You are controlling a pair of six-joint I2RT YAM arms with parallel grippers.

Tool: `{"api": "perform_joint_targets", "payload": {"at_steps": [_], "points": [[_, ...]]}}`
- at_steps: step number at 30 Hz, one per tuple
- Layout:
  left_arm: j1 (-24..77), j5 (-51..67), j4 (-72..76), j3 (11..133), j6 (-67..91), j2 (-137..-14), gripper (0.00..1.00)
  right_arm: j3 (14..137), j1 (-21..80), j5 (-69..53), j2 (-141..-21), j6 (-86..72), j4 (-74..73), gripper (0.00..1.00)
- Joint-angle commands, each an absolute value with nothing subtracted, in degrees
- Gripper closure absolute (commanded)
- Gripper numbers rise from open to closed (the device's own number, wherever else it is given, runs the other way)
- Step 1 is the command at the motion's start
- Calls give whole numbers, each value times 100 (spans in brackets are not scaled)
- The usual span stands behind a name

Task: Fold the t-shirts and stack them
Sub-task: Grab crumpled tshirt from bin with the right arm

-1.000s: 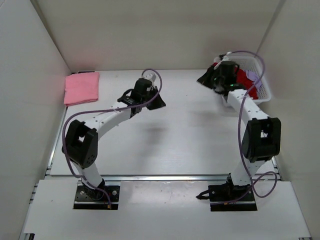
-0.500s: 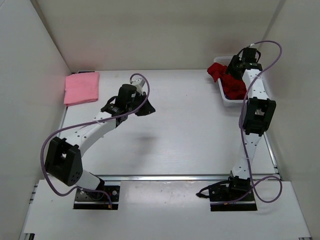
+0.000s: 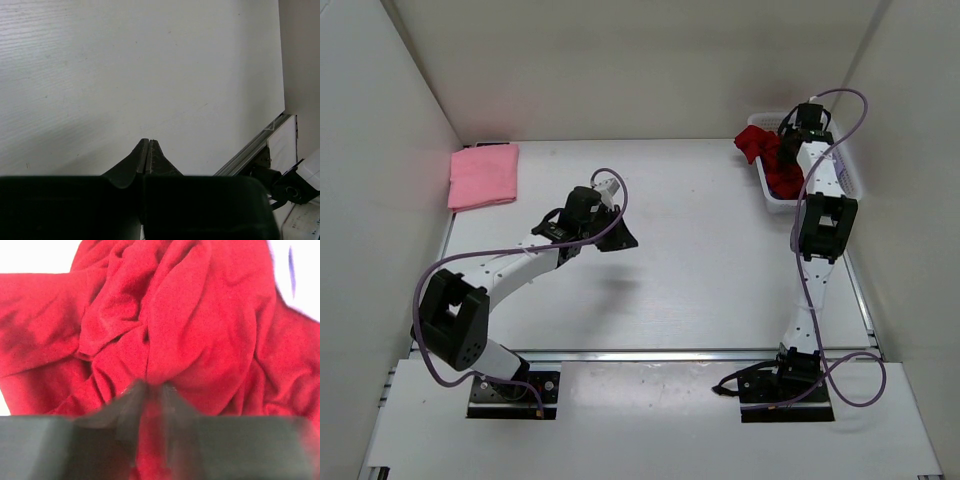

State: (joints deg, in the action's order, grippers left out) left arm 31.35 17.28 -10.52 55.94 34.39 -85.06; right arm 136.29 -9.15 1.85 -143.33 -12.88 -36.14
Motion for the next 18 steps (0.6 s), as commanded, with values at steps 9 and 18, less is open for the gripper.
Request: {"api": "perform_joint_targets", "payload": {"at_steps": [9, 18], "points": [[2945, 1591, -940, 5633, 3437, -8121, 86, 14712, -791, -334, -13371, -1459, -3647, 100], [2602, 1872, -791, 5678, 3612, -8007, 83, 14583, -203, -1176, -11139, -1266, -3667, 100]]}}
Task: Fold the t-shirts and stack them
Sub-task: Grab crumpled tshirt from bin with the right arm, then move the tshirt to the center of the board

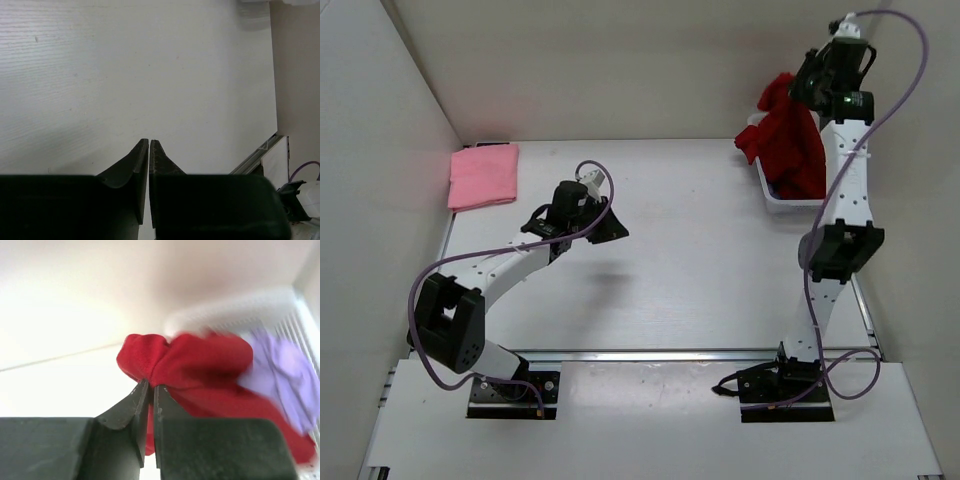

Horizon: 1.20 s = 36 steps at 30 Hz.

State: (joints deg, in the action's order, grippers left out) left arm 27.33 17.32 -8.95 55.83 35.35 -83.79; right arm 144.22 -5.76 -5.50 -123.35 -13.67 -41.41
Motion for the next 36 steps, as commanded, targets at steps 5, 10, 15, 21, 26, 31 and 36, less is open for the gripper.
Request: {"api": "perform_joint_targets", "payload": {"at_steps": [5, 10, 15, 21, 26, 31, 36], "points": [[2155, 2249, -520, 5502, 3946, -7866, 80, 12519, 1428, -1390, -9381, -836, -1887, 100], [1275, 2838, -141, 4896, 4561, -7708, 79, 11784, 2092, -1958, -8762, -1141, -1133, 100], [459, 2794, -202, 4641, 4640, -7199, 75, 11603, 1759, -2865, -8868, -1748, -985, 100], [456, 2270, -455, 4640, 4343, -6891, 68, 7902, 547, -4331, -8254, -3223, 1618, 100], [816, 1559, -808, 4676, 4001, -6969, 65, 5366, -227, -4606, -8559, -4657, 3409, 100], [1695, 835, -1301, 4764, 3753, -7540, 62, 5298, -318, -3291, -8482, -4028, 2182, 85], [2152, 608, -1107, 4561, 3727, -7795, 58, 5845, 913, -1592, -8499, -2735, 494, 53]]}}
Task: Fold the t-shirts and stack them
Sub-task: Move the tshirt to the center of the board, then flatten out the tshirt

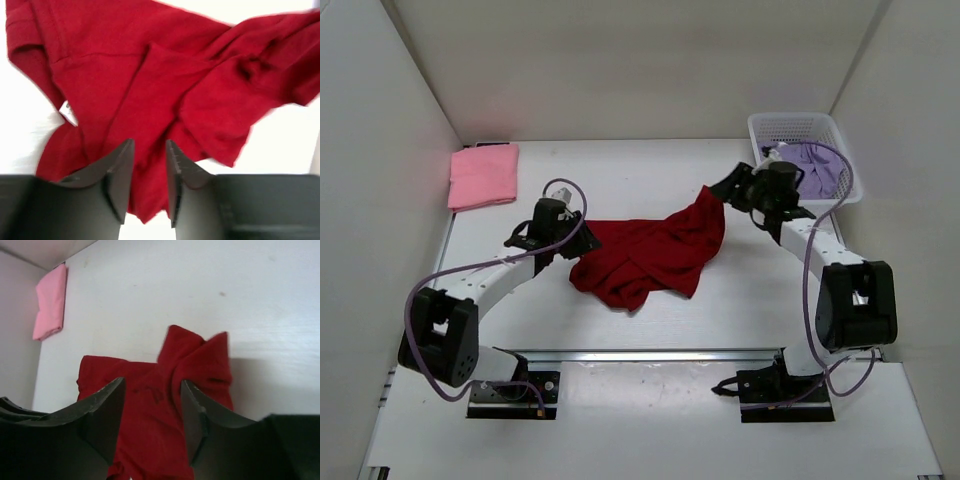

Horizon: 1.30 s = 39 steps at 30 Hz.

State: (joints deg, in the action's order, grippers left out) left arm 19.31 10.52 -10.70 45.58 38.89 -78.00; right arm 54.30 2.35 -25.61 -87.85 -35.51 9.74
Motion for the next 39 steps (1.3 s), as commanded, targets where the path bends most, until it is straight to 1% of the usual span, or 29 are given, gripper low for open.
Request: {"api": "perform_joint_targets", "payload": {"at_steps": [1, 4, 6, 8, 9, 10, 11, 13, 15, 16, 17, 18, 22, 25, 27, 28, 30, 32, 35, 39], "points": [[2240, 415, -1142, 4709, 3596, -7926, 55, 5758, 1175, -1365, -8525, -2585, 440, 53], [2889, 27, -1703, 5457, 3173, -8515, 51, 5178, 1678, -1064, -8342, -2610, 579, 53], [3223, 9, -1819, 5861, 3007, -8963, 49, 4713, 1836, -941, -8157, -2794, 729, 56], [3628, 79, -1793, 6300, 2814, -9253, 45, 4099, 1872, -1001, -7807, -2952, 1009, 77], [3734, 18, -1854, 6511, 2699, -9411, 43, 3878, 1881, -1045, -7622, -3075, 1028, 82], [3927, -130, -1959, 6748, 2585, -9622, 42, 3702, 1890, -1020, -7472, -3111, 1011, 93], [4051, -323, -2143, 6820, 2549, -9737, 42, 3613, 1881, -967, -7340, -3129, 976, 99], [4139, -378, -2328, 7048, 2549, -10123, 42, 3454, 1890, -958, -7076, -3077, 923, 97], [4052, -465, -2522, 7146, 2741, -10265, 51, 3305, 1881, -1010, -6839, -3059, 792, 90], [4008, -527, -2435, 7006, 2812, -10179, 52, 3200, 1907, -1046, -6690, -3076, 774, 84], [3964, -614, -2278, 6900, 2856, -10039, 52, 3156, 1933, -1072, -6610, -3076, 826, 78], [3929, -737, -2102, 6673, 2943, -9959, 50, 3007, 1994, -1090, -6531, -3111, 887, 73], [3780, -922, -1662, 6022, 3234, -9432, 45, 2515, 2170, -1195, -6407, -3269, 1063, 64], [3569, -880, -1477, 5792, 3322, -9334, 42, 2391, 2215, -1178, -6407, -3296, 1098, 63], [3428, -468, -1442, 5827, 3375, -9491, 41, 2338, 2216, -1213, -6433, -3270, 1125, 60], [3402, -126, -1398, 5845, 3375, -9631, 42, 2329, 2232, -1239, -6503, -3226, 1160, 59], [3419, 61, -1196, 5853, 3428, -9764, 41, 2425, 2259, -1240, -6565, -3182, 1116, 60], [3498, 79, -1020, 5854, 3446, -9782, 42, 2522, 2364, -1178, -6636, -3085, 1064, 60], [3586, 237, -844, 5888, 3559, -9800, 40, 2575, 2513, -1099, -6793, -3015, 994, 58], [3612, 325, -957, 6126, 3551, -10080, 42, 2487, 2479, -1195, -6864, -3067, 1072, 58]]}}
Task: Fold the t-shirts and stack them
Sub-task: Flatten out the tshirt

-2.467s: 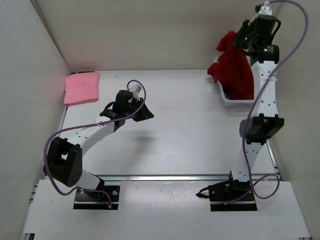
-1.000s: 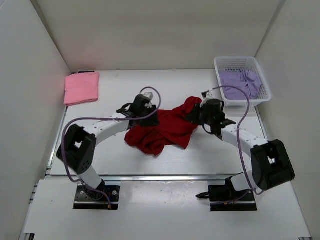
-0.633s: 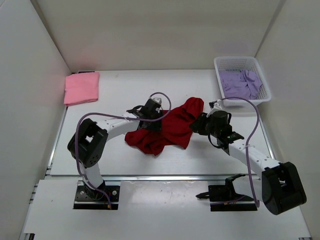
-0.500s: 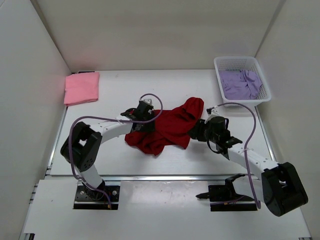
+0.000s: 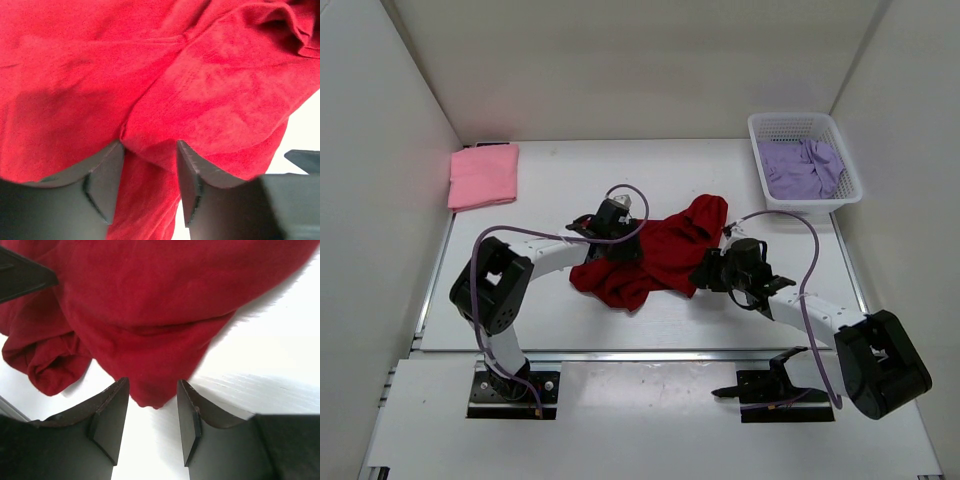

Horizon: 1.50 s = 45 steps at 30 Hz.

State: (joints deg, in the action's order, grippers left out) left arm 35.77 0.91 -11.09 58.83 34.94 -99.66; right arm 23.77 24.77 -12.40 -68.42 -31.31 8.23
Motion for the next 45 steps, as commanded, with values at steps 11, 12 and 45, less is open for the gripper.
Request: {"api": "perform_joint_targets", "payload": {"at_steps": [11, 12, 45], "points": [[3717, 404, -984, 6538, 3709, -10020, 100, 2426, 2557, -1204, -6662, -3103, 1011, 58], [3744, 387, -1028, 6722, 3709, -9880, 100, 2417, 2601, -1195, -6610, -3059, 1028, 58], [44, 501, -2215, 8544, 3638, -7463, 100, 3858, 2901, -2014, -9430, -3638, 2409, 32]]}}
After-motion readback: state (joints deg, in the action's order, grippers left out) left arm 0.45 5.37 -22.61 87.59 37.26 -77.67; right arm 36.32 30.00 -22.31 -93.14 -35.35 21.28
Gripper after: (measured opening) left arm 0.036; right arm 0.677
